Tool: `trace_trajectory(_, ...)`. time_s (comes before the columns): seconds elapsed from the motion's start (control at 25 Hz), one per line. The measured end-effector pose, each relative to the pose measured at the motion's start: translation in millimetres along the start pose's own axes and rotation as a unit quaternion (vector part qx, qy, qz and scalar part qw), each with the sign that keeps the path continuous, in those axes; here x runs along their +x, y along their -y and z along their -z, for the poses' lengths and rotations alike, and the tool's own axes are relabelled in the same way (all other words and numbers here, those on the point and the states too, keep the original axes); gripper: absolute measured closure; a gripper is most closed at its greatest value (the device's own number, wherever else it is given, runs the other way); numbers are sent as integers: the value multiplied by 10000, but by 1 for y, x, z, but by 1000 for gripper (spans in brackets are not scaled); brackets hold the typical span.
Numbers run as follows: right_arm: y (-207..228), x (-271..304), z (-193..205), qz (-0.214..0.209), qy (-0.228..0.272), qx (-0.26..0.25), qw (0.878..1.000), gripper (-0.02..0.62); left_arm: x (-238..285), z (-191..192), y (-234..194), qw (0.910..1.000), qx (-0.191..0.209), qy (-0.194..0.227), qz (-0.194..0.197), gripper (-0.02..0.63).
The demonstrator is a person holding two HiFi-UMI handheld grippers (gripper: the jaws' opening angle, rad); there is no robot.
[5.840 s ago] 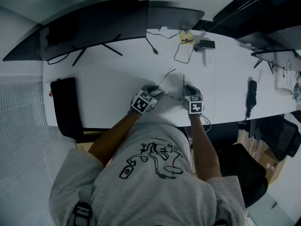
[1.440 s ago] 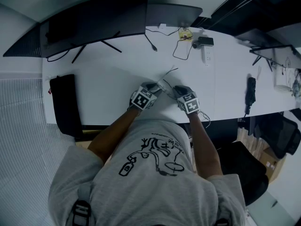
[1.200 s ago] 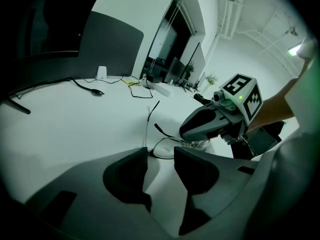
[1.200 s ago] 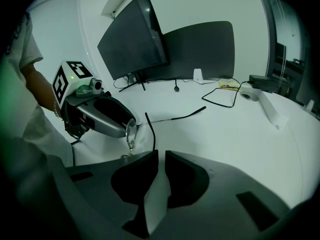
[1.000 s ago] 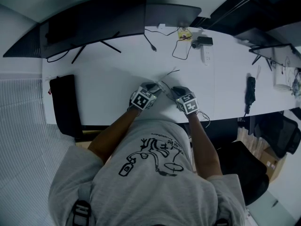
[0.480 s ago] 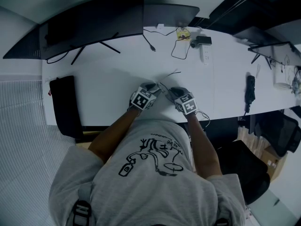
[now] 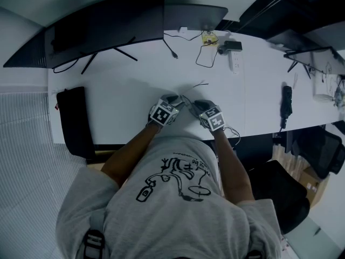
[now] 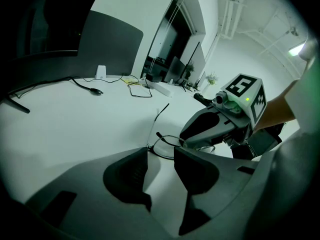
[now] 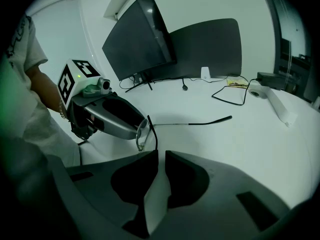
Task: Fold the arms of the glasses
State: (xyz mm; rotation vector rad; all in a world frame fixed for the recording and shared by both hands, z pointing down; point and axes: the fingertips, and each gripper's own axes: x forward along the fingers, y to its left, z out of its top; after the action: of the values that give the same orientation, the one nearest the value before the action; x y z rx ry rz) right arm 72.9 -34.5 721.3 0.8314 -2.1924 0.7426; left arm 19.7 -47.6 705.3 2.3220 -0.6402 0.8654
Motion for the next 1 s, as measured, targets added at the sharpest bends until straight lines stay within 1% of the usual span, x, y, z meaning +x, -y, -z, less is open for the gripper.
trace_trajectory(0.28,-3,0,0,-64,-58,-66,9999,540,0,0,0,10000,9,-7,-8,419)
trace_trajectory(0.44,-12,-2,1,-229,-149,-20,9996,540,0,1,0,10000,4,-14,-7,419)
trace_trajectory(0.52,-13,-2,2,-239,-190,-14,9995,540,0,1,0,10000,-1,-12,-7,419)
trace_trajectory(0.64,-6,0,3,-151,-170,-77,9997,538,0,1,-1,10000,-5,-10,-7,419)
trace_trajectory(0.76,4,-5,-1,-46,-50,-3,10000,535,-2,1,-1,10000,-15,-13,-9,419)
trace_trajectory(1.0,50,-29,-22,447,310,111,9985,525,-7,1,-2,9999,-87,62,5,417)
